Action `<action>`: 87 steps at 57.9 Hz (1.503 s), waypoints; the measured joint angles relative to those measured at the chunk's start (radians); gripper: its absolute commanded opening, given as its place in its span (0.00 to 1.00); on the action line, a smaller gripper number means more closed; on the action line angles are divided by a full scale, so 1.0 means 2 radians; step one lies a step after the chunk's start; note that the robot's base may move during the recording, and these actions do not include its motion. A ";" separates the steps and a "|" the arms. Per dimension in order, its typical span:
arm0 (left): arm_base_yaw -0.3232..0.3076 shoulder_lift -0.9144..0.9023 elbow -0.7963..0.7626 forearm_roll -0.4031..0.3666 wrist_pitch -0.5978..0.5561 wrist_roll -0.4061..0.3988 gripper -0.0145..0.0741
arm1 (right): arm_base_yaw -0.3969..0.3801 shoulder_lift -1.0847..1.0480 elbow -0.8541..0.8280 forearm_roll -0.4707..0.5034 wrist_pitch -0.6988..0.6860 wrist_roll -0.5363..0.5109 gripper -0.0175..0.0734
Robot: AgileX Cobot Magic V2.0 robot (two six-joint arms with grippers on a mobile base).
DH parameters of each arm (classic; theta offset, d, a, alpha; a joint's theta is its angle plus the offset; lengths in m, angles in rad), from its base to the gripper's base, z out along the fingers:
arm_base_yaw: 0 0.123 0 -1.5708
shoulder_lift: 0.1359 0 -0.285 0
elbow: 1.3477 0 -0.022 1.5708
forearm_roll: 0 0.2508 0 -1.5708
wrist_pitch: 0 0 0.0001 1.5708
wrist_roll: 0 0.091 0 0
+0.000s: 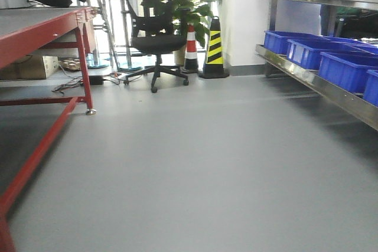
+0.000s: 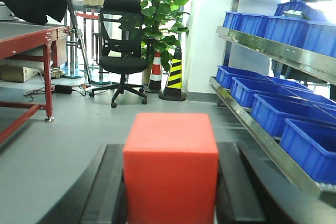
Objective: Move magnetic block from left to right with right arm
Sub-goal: 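Drive the base away from the table carrying the cube in the right gripper, then drive the base past the chair to the second red-edged table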
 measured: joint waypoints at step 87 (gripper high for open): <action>0.000 0.000 0.000 0.000 0.000 0.000 0.02 | 0.000 0.000 0.001 0.000 0.000 0.000 0.48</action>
